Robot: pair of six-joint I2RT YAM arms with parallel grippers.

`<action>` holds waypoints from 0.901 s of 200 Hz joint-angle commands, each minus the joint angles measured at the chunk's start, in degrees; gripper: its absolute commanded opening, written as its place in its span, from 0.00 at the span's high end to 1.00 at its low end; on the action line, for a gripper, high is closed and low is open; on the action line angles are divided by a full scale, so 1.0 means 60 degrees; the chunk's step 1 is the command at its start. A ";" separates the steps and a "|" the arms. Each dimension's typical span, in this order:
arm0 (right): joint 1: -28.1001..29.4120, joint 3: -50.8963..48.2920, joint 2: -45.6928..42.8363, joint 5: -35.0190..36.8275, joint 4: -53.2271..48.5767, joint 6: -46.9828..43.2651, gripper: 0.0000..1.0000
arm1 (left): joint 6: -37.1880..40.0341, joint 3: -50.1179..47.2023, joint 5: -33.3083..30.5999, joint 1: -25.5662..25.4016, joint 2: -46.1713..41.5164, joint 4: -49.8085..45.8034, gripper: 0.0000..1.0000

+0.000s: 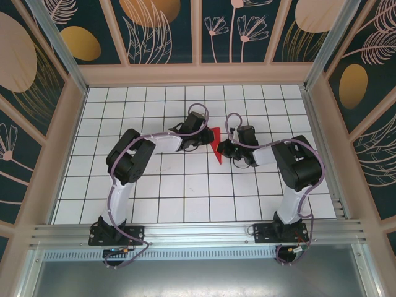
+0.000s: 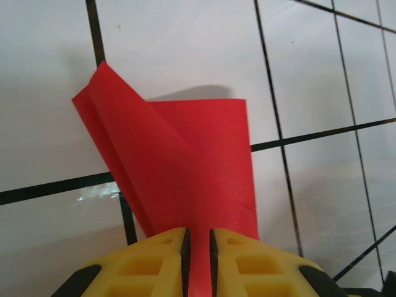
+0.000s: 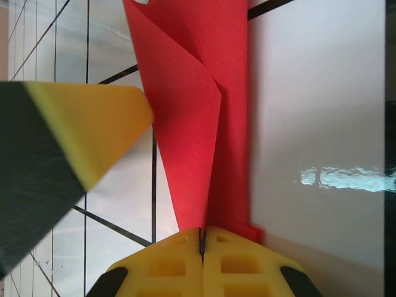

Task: Fold a paper plane with a square sheet of paper (pick it up from the middle)
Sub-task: Fold the wing for the fifth time at the center of the table.

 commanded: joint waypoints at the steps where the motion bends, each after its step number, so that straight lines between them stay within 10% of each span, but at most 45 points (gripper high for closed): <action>1: -0.0177 -0.0372 0.0340 0.0393 -0.0689 -0.0146 0.99 | 0.0181 0.0366 0.0128 -0.0050 0.0274 -0.0254 0.80; 180: 0.0033 0.0196 -0.1965 0.0488 -0.2186 -0.0541 0.79 | 0.0638 0.1032 -0.0618 -0.0311 0.1268 -0.2067 0.80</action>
